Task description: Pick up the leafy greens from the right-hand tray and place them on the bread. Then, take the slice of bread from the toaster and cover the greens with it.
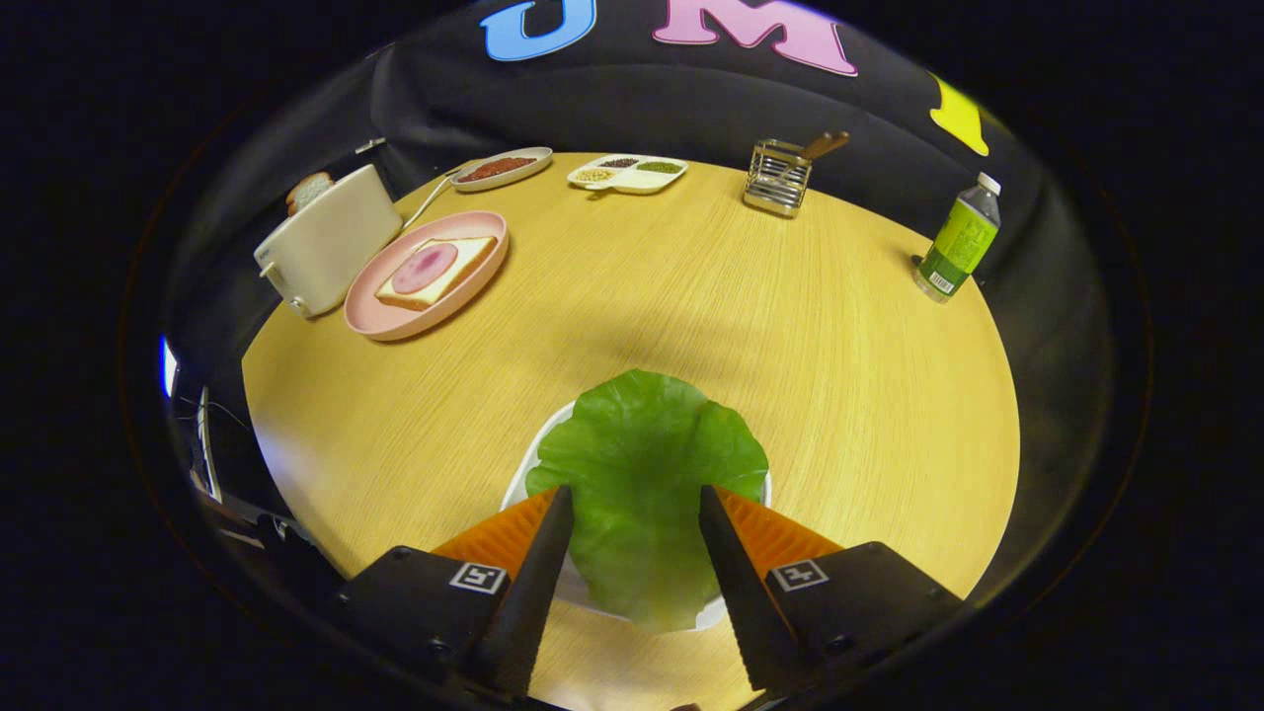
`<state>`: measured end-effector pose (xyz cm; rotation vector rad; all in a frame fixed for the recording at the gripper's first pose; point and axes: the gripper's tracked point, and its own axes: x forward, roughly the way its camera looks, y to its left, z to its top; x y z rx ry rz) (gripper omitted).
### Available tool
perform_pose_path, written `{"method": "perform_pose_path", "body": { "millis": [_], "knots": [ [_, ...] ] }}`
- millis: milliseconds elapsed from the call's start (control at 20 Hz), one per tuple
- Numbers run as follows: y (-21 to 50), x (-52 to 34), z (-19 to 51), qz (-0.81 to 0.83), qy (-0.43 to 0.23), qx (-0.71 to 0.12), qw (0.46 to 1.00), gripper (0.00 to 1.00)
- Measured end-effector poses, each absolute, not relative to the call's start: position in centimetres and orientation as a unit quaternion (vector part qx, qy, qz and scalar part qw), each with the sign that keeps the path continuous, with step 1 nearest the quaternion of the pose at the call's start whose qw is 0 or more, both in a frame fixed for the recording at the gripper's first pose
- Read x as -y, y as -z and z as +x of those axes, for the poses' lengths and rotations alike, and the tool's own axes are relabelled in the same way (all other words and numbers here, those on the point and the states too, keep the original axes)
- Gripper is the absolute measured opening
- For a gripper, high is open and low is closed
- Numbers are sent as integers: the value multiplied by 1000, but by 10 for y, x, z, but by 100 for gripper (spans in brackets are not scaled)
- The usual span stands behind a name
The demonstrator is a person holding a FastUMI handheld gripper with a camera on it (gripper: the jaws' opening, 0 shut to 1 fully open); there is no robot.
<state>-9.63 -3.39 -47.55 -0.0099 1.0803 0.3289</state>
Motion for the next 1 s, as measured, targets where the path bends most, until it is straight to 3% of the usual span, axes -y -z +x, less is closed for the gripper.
{"method": "perform_pose_path", "body": {
  "millis": [350, 450, 500, 1000],
  "knots": [
    [484, 39, -98, -27, -165, -527, 833, 63],
    [484, 37, -100, -25, -162, -530, 832, 24],
    [483, 36, -99, -25, -164, -530, 832, 11],
    [384, 3, -69, -6, -188, -452, 872, 7]
  ]
}}
